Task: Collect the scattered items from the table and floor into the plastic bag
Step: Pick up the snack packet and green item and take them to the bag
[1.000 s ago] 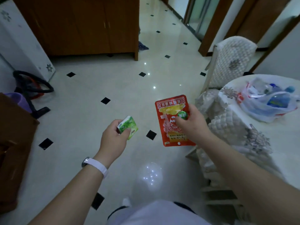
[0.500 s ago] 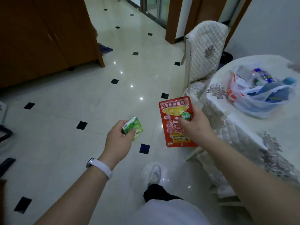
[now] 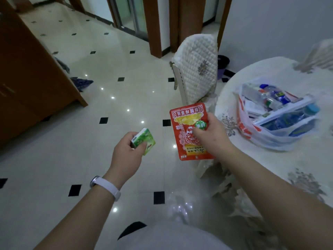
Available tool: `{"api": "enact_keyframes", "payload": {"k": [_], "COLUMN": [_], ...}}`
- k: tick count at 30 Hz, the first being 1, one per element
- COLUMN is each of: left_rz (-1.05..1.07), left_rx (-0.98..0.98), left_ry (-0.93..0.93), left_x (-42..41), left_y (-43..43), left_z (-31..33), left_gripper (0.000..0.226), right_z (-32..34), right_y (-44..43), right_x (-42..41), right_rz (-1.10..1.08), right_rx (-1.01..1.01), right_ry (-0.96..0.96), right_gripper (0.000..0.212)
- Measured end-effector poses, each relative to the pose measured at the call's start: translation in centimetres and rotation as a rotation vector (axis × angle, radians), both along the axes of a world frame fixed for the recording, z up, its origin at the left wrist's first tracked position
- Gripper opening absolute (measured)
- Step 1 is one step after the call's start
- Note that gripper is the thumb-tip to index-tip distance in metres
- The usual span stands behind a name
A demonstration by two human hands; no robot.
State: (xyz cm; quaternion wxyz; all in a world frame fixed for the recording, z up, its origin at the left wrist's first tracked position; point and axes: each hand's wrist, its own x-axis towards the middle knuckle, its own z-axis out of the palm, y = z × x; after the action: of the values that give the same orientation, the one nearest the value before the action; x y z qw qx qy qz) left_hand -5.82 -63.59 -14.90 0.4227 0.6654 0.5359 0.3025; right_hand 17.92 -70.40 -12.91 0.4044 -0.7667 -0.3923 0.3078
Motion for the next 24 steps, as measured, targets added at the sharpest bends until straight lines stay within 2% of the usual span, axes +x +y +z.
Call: {"api": "enact_keyframes", "payload": {"k": [7, 15, 17, 22, 24], "left_rz": [-0.218, -0.522, -0.609, -0.826, -0.904], "left_rx": [-0.029, -0.062, -0.067, -0.078, -0.081], "left_ry": [0.007, -0.015, -0.005, -0.029, -0.047], "left_x": [6.7, 13.9, 15.7, 21.8, 24.6], "left_y": [9.0, 20.9, 24.1, 28.7, 29.0], "left_z": [-1.9, -2.5, -2.5, -1.7, -1.6], "left_gripper": [0.02, 0.018, 0.007, 0.003, 0.008], "right_z": [-1.0, 0.1, 0.7, 1.4, 1.4], "right_y": [3.3, 9.7, 11.3, 12.4, 11.4], "right_x": [4.9, 7.5, 8.0, 9.1, 9.4], "right_rz": [-0.27, -0.545, -0.612, -0.81, -0.901], "right_rx": [-0.064, -0.148, -0.18, -0.229, -0.231], "right_ry": [-0.012, -0.064, -0.08, -0.131, -0.123], "right_gripper": [0.031, 0.052, 0.052, 0.049, 0.047]}}
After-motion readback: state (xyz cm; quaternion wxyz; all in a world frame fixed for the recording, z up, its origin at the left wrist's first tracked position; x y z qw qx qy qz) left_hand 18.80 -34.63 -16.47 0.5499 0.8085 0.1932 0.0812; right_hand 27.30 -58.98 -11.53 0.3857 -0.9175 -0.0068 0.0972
